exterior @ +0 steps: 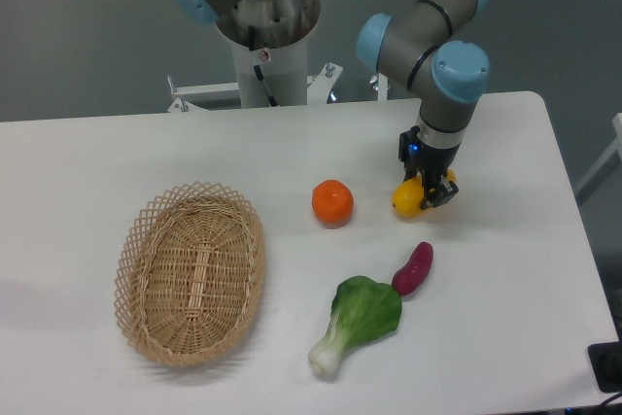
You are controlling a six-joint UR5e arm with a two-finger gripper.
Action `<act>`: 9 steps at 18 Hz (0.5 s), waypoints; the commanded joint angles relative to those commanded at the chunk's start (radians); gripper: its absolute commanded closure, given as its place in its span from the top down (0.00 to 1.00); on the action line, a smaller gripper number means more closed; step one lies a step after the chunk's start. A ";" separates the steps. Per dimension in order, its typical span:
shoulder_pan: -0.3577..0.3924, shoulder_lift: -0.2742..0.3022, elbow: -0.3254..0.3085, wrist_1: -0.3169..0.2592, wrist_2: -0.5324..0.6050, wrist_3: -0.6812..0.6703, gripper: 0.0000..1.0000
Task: Place the mango on the table
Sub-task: 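Move the mango away from the sweet potato and set it on the table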
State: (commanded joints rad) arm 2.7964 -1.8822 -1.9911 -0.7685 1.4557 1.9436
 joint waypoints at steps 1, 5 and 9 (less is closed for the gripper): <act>0.000 0.003 0.003 0.000 0.000 -0.005 1.00; -0.011 0.031 0.076 0.000 -0.005 -0.104 1.00; -0.049 0.031 0.153 -0.015 -0.005 -0.257 1.00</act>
State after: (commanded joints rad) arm 2.7474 -1.8515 -1.8379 -0.7838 1.4511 1.6862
